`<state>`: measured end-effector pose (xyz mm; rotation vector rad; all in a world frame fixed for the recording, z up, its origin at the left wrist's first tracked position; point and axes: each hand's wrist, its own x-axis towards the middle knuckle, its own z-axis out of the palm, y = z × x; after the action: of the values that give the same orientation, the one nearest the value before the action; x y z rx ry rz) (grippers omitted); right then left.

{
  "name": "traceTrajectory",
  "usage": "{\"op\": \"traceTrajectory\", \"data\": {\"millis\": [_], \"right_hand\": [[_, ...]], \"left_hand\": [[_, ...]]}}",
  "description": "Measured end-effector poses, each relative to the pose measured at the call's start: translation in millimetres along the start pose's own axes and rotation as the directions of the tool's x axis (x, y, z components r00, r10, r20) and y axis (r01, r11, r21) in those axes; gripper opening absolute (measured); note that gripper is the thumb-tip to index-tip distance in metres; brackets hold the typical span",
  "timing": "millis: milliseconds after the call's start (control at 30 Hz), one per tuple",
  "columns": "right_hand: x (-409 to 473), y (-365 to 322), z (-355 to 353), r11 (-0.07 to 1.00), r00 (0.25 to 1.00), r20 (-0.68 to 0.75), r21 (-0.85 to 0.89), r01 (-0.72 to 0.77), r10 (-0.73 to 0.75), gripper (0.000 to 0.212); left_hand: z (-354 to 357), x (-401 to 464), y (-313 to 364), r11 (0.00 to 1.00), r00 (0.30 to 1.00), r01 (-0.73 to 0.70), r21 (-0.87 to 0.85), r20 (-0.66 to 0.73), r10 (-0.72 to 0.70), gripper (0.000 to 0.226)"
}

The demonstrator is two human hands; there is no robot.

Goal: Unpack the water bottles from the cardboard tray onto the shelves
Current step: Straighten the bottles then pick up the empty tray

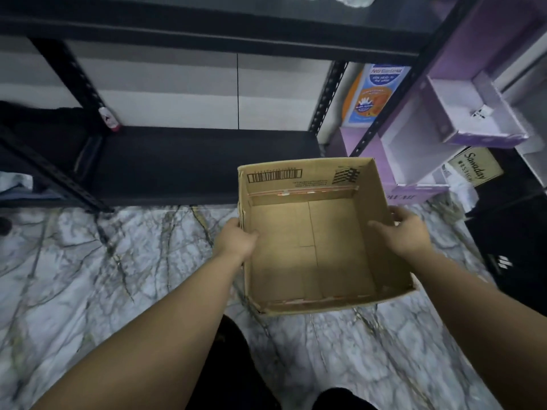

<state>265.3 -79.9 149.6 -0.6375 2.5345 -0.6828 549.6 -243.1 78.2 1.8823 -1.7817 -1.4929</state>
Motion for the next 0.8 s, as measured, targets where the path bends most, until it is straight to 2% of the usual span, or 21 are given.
{"op": "traceTrajectory", "data": {"millis": [200,333,500,633,800], "right_hand": [[-32,-12,-28,0.974,0.988,0.122,0.191,-0.118,0.096,0.062],[-57,-33,-45,0.962,0.981,0.168,0.236,-0.139,0.100,0.050],[-87,-64,-70,0.962,0.972,0.193,0.207,-0.176,0.136,0.056],[-111,-91,-96,0.953,0.954,0.224,0.185,-0.241,0.198,0.065],[-127,-123,-132,0.948,0.949,0.229,0.182,-0.259,0.215,0.058]], "left_hand": [[-37,-41,22,0.999,0.997,-0.009,0.034,-0.077,0.012,0.018],[-60,-64,28,0.999,0.996,0.009,0.038,-0.083,-0.006,0.015],[-98,-92,51,0.998,0.998,0.056,0.028,-0.043,-0.055,0.033],[-133,-114,72,0.997,0.997,0.076,0.019,-0.020,-0.076,0.040],[-168,-141,103,0.994,0.994,0.112,-0.004,0.017,-0.112,0.047]]}}
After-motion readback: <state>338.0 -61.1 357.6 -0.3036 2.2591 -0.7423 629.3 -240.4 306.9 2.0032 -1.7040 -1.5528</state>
